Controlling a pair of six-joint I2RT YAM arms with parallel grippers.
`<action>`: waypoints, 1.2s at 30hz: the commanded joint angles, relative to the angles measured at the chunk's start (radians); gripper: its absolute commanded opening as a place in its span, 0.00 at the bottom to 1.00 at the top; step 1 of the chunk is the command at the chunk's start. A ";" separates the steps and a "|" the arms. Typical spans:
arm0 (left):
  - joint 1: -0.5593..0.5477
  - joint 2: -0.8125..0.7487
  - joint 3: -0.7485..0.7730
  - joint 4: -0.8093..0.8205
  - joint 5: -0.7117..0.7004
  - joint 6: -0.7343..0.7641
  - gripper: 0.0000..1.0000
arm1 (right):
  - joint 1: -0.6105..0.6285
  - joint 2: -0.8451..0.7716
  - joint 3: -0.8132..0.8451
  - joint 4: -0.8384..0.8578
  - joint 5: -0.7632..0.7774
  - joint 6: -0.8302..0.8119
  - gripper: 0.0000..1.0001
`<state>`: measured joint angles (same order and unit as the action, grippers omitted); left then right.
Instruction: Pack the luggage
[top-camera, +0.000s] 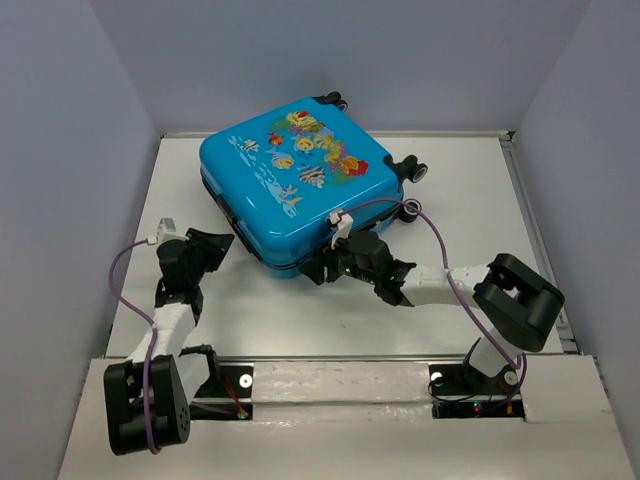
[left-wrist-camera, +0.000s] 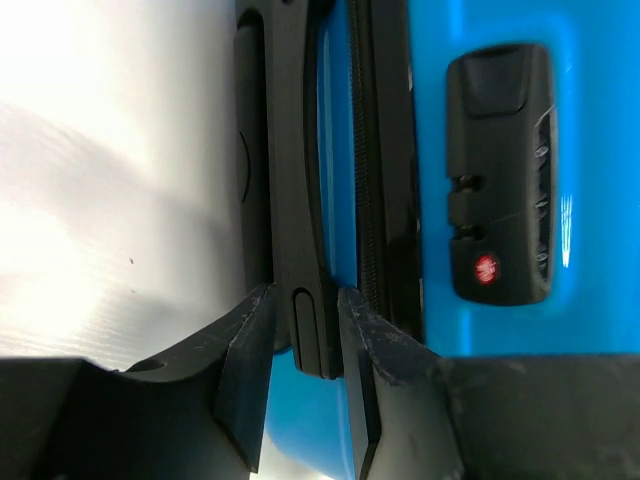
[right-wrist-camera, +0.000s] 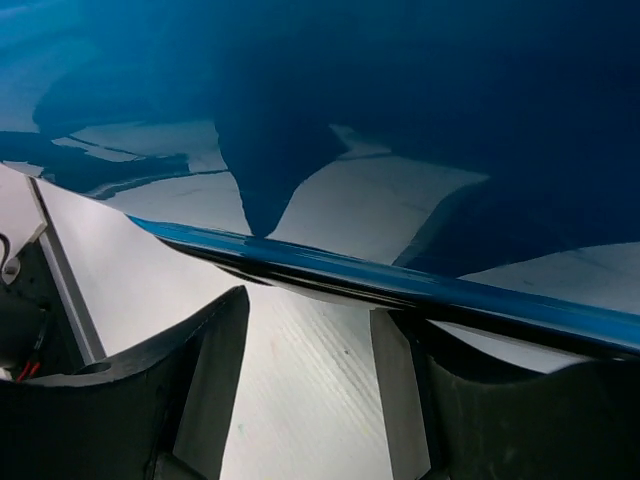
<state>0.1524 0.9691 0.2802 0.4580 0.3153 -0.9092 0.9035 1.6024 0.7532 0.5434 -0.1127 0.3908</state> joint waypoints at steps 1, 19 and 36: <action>-0.031 0.028 -0.024 0.139 0.064 -0.010 0.41 | 0.014 0.034 -0.015 0.190 0.074 -0.010 0.56; -0.332 0.077 -0.026 0.183 -0.082 -0.014 0.28 | 0.052 0.122 -0.037 0.378 0.265 0.019 0.37; -0.530 0.075 0.094 0.156 -0.145 -0.030 0.26 | 0.383 0.004 -0.017 -0.093 0.383 0.046 0.07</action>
<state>-0.2760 1.0370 0.2852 0.5144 0.0284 -0.9070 1.1324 1.6260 0.6865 0.6411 0.2539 0.4004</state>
